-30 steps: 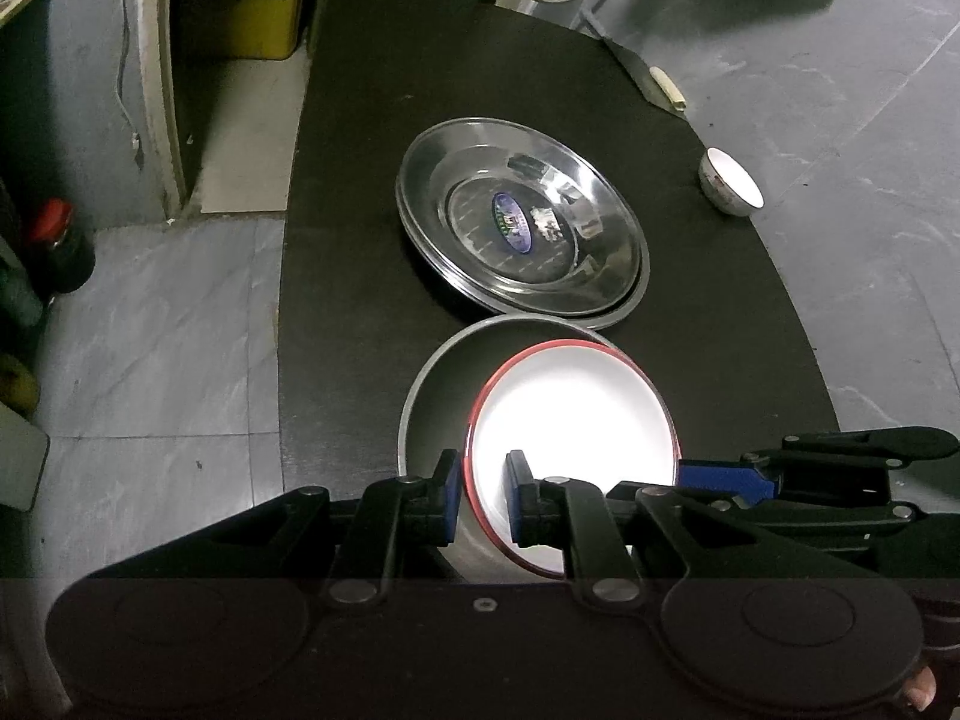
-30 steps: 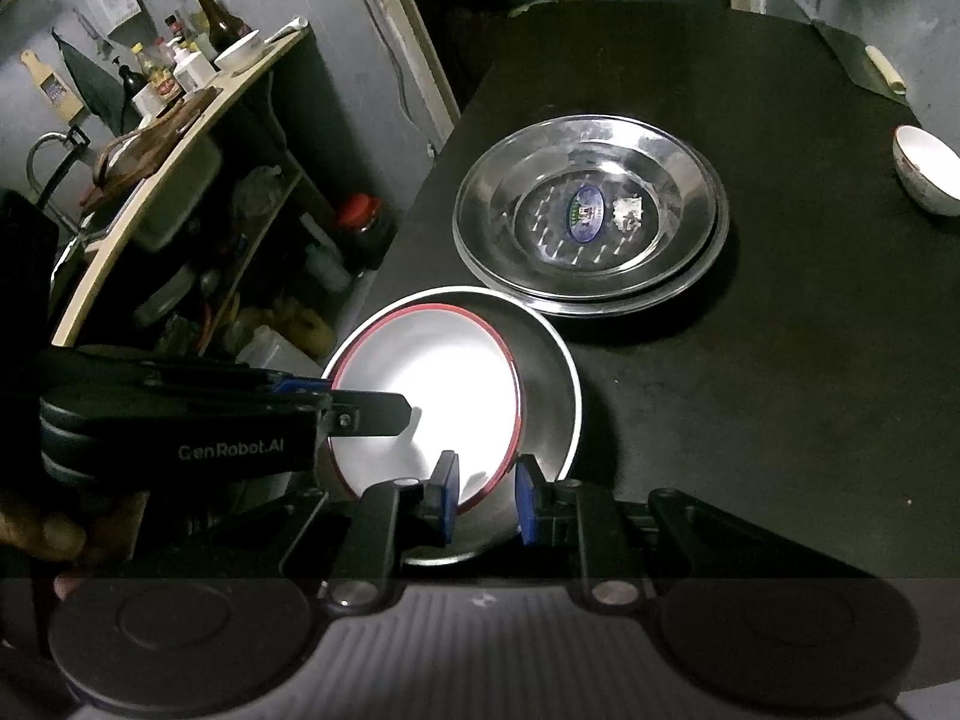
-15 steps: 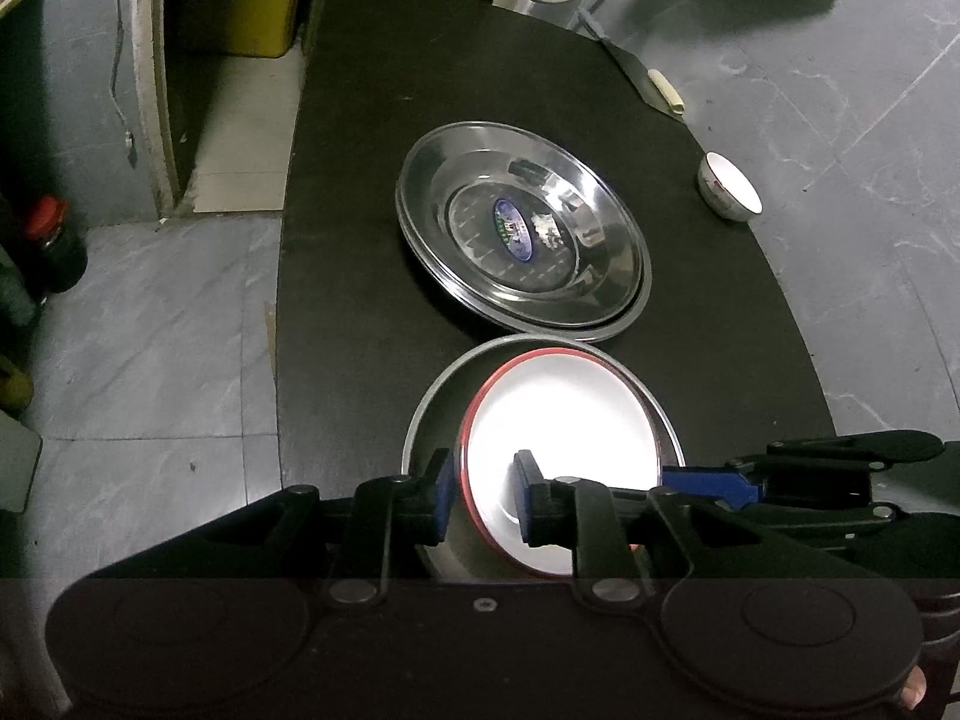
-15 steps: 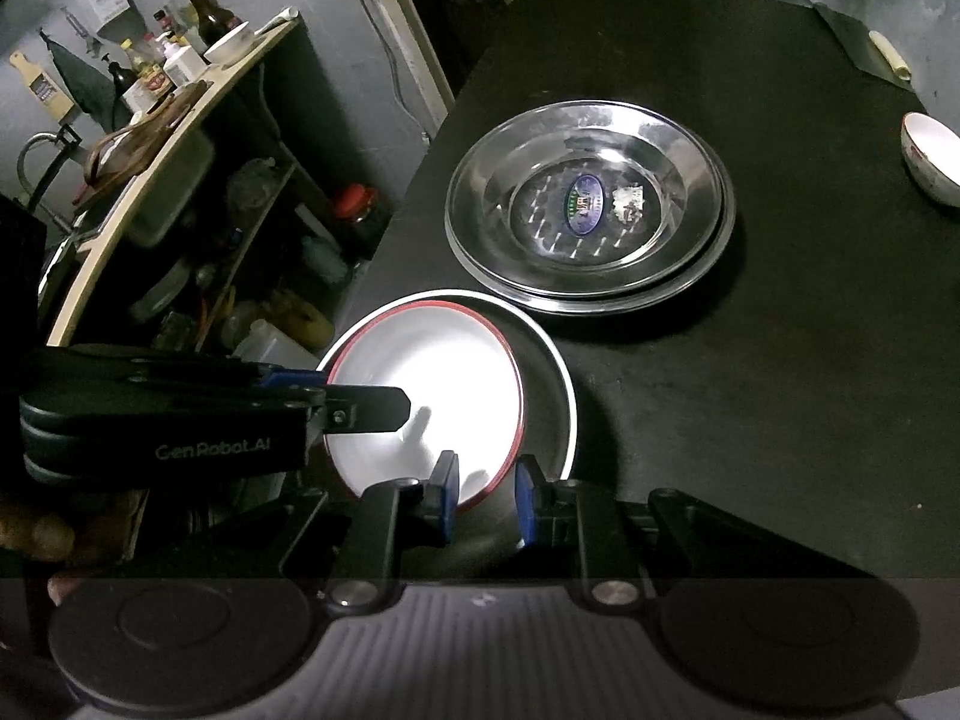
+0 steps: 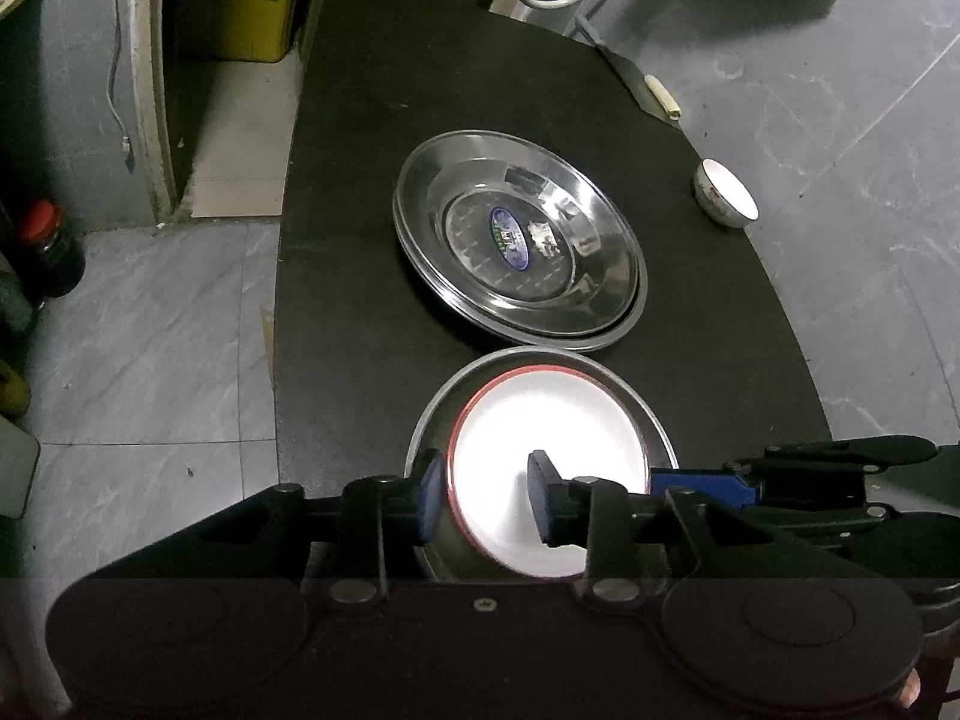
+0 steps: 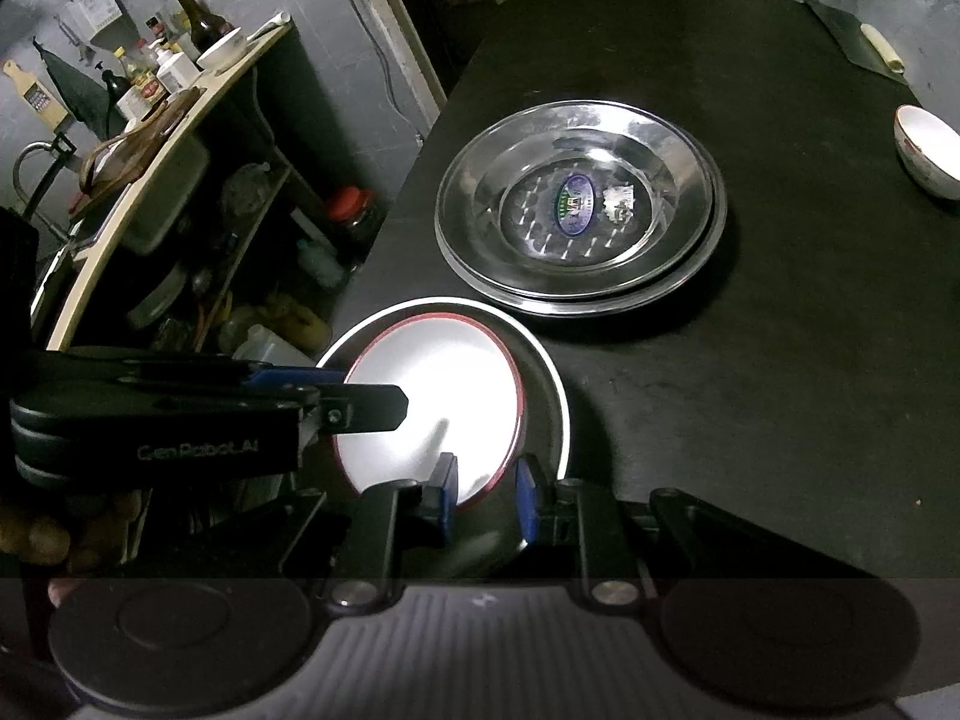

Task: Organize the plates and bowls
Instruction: 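Lower the white bowl into the steel bowl and open the left gripper, then move the left tool to the second white bowl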

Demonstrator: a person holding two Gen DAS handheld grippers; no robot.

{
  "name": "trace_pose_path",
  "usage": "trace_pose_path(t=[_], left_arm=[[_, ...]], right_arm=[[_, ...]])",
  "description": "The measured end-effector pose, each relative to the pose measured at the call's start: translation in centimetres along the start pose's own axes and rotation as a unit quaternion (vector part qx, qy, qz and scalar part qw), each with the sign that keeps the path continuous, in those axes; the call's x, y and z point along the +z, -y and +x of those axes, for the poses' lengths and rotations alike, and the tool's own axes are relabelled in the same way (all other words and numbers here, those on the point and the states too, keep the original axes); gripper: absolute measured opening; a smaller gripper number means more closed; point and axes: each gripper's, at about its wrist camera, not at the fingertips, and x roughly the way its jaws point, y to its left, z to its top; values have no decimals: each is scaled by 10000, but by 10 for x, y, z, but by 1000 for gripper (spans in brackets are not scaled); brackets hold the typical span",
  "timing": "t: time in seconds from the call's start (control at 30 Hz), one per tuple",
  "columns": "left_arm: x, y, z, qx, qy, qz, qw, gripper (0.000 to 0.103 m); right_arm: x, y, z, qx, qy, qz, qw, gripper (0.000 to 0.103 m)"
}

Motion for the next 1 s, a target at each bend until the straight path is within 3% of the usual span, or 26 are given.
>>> trace_pose_path(t=[0.23, 0.5, 0.57, 0.67, 0.77, 0.87, 0.9, 1.0], left_arm=[[1, 2, -4, -82, 45, -8, 10000, 46], [5, 4, -20, -232, 341, -85, 9991, 61], [6, 2, -24, -291, 437, -166, 9985, 61], [10, 2, -30, -361, 622, -279, 9970, 73], [15, 5, -35, -402, 785, -240, 9958, 76], [20, 12, -37, -393, 946, -181, 9946, 99], [21, 14, -39, -364, 1004, -163, 9942, 102], [28, 20, -38, -277, 1045, -91, 9941, 102]], right_arm=[[-1, 0, -4, 5, 69, -27, 10000, 26], [-4, 0, -20, 23, 454, -88, 9989, 39], [-5, 1, -24, -28, 544, -96, 9985, 49], [-6, 6, -29, -98, 682, -33, 9976, 52], [-7, 11, -34, -141, 849, 59, 9963, 59], [-6, 18, -38, -167, 978, 144, 9950, 71], [-6, 21, -39, -178, 1036, 192, 9943, 74], [-6, 32, -44, -185, 1202, 377, 9919, 86]])
